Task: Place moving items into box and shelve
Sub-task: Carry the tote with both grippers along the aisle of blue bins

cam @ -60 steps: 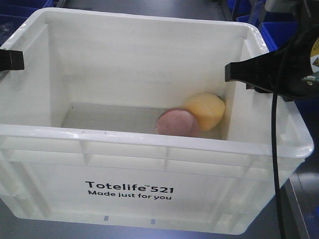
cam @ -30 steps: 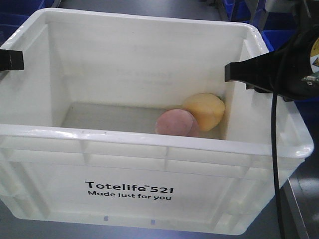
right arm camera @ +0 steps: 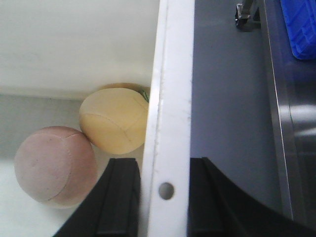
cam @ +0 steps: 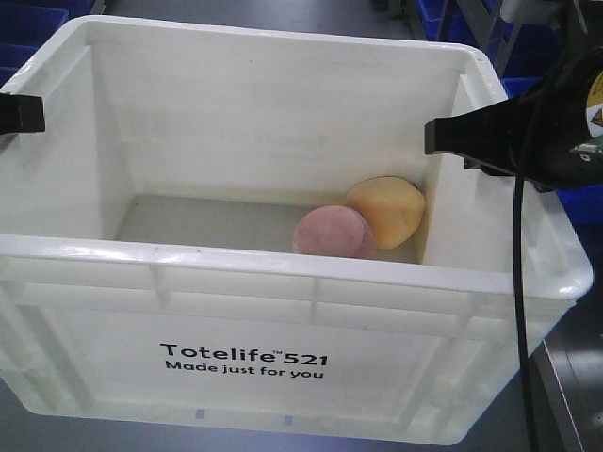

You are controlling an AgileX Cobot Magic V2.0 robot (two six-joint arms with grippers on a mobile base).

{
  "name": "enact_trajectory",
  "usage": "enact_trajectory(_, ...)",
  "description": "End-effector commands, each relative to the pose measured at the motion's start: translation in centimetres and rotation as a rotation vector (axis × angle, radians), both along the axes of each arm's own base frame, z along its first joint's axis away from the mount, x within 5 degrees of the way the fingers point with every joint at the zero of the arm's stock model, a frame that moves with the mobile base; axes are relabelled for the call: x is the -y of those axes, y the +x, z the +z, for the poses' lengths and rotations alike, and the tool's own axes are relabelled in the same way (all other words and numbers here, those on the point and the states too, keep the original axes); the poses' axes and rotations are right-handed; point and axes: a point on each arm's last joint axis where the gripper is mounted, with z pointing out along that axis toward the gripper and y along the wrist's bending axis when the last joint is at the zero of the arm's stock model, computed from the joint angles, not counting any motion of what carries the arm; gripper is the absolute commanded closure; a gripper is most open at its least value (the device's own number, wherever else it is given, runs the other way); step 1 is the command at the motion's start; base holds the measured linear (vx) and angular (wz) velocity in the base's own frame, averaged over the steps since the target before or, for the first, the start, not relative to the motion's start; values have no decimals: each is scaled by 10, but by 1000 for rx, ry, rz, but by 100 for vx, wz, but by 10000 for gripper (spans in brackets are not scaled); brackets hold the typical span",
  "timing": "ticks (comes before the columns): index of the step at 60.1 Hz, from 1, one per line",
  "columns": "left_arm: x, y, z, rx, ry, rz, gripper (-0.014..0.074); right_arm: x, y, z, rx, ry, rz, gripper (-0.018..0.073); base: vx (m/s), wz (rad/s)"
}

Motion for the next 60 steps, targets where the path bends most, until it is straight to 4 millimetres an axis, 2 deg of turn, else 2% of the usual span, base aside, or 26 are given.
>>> enact_trajectory(1,-4,-3,29,202,-4,-19,610,11,1,24,164,-36,0,571,28,-4)
enact_trajectory(60,-4,-3,29,202,-4,-19,610,11,1,24,164,-35,1,571,34,-4)
